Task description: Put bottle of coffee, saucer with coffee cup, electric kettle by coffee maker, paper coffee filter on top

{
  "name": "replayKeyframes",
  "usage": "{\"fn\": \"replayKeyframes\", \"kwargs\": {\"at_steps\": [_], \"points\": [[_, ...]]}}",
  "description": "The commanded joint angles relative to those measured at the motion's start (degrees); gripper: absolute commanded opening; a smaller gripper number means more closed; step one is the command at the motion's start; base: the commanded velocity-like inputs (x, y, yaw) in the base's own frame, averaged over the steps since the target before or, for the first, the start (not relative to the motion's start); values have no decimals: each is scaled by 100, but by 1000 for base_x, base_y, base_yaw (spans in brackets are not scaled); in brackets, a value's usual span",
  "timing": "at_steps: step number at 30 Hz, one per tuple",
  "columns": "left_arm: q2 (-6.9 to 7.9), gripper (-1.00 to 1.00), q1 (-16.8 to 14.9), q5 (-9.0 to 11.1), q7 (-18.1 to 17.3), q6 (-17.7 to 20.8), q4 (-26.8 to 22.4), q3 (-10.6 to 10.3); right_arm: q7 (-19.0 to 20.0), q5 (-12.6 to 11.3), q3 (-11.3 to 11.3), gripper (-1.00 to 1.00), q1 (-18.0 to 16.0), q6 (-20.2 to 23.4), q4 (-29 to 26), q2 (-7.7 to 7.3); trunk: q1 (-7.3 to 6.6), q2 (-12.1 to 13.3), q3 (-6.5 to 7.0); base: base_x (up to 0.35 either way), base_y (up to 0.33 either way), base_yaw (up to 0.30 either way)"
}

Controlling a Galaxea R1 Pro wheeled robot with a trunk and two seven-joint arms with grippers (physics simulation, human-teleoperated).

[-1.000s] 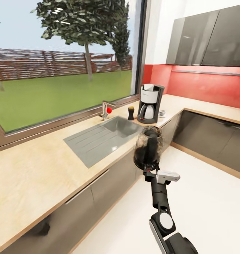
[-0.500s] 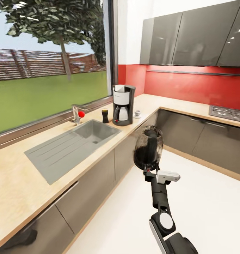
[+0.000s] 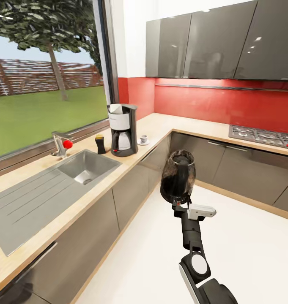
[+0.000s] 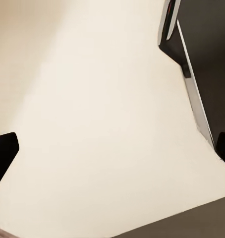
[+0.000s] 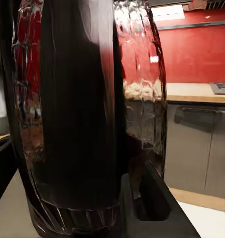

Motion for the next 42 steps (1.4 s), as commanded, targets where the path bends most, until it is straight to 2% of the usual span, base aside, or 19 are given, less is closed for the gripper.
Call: {"fn": "replayKeyframes", "kwargs": {"at_steps": [1, 27, 42], "points": [[-3, 100, 2, 16, 37, -8, -9, 30, -43, 78, 10, -100, -6, 10, 1, -1, 6, -10, -9, 282, -207, -15], [-6, 100, 5, 16, 131, -9, -6, 32, -48, 80, 2, -100, -6, 3, 10, -6, 6, -10, -9, 282, -210, -4], [2, 100, 4, 24, 137, -30, -7, 77, -47, 80, 10, -100, -6, 3, 25, -6, 6, -10, 45, 282, -210, -244]]}}
